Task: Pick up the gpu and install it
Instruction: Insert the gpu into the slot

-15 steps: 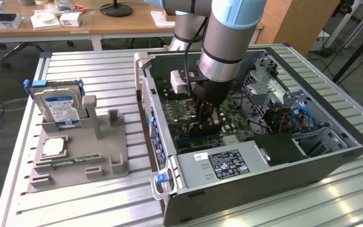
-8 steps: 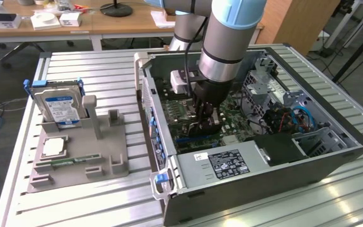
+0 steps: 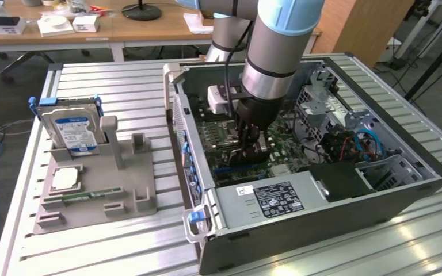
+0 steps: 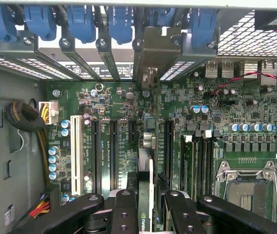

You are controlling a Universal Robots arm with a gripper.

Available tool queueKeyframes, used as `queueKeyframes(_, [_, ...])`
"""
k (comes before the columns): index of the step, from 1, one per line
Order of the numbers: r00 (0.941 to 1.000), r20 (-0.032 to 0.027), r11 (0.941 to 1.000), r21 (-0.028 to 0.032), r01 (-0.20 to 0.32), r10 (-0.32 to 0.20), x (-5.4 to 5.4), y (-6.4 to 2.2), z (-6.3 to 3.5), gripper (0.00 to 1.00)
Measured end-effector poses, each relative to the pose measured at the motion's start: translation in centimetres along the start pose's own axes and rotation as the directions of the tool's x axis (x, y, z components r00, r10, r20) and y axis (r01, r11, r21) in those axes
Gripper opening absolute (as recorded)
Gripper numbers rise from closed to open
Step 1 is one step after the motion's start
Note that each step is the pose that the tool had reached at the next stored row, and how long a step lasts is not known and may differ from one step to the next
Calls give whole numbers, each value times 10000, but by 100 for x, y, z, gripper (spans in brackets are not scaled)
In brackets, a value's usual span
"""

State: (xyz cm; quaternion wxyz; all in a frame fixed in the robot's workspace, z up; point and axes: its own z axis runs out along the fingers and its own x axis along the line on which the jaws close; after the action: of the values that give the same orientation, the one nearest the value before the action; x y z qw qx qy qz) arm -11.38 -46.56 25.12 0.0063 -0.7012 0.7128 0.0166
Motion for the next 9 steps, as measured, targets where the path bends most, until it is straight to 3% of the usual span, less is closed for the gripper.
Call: queueKeyframes(9, [10000, 11, 10000, 21, 2, -2, -2, 0, -57, 26])
